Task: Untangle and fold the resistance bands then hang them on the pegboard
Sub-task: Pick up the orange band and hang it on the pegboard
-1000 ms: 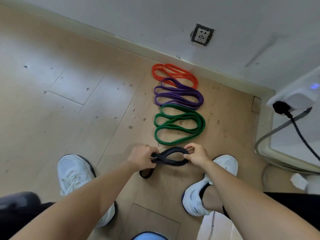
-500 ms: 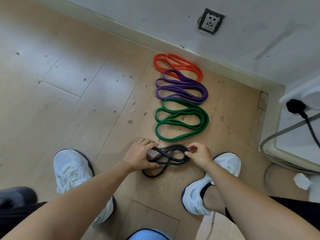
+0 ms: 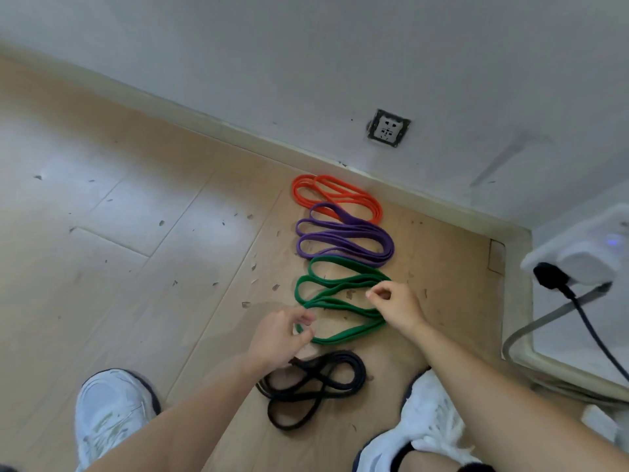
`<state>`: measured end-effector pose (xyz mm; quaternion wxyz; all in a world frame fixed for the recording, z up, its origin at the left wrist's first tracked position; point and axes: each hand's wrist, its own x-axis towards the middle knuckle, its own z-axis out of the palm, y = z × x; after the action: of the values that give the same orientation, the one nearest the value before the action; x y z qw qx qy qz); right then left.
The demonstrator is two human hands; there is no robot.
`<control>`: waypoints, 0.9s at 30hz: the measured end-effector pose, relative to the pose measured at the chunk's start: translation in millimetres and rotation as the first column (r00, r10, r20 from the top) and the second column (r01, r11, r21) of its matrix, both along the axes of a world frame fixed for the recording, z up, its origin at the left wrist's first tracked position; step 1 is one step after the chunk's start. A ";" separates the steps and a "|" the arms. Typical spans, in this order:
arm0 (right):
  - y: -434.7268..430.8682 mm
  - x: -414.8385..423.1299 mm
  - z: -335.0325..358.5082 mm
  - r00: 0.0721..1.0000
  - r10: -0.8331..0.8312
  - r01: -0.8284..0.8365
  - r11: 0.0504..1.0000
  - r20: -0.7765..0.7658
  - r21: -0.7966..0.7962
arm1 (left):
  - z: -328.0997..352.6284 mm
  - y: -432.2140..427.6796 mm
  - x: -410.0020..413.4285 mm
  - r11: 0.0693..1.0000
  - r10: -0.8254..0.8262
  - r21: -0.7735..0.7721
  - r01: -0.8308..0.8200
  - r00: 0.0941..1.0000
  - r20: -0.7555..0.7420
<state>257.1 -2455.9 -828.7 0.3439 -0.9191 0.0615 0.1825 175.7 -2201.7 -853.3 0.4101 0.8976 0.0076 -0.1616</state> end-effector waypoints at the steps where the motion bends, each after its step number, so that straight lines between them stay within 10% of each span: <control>1: -1.1 16.5 3.9 0.999 -0.028 0.028 1.000 0.031 0.003 | -0.9 -0.7 6.2 1.000 0.010 0.011 -0.010 1.000 0.009; 13: -7.4 213.6 -26.4 0.987 -0.157 0.159 0.980 0.029 -0.119 | -58.4 -8.0 27.4 0.976 0.172 -0.122 -0.180 0.982 -0.074; 27: 27.9 246.8 -25.7 0.939 -0.332 0.333 0.943 0.093 0.005 | -44.1 5.2 48.4 0.979 0.147 -0.114 -0.171 0.970 -0.191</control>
<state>503.9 -2427.9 -854.4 0.3670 -0.9048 0.2010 0.0788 224.1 -2196.5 -897.4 0.4770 0.8469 0.1065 -0.2096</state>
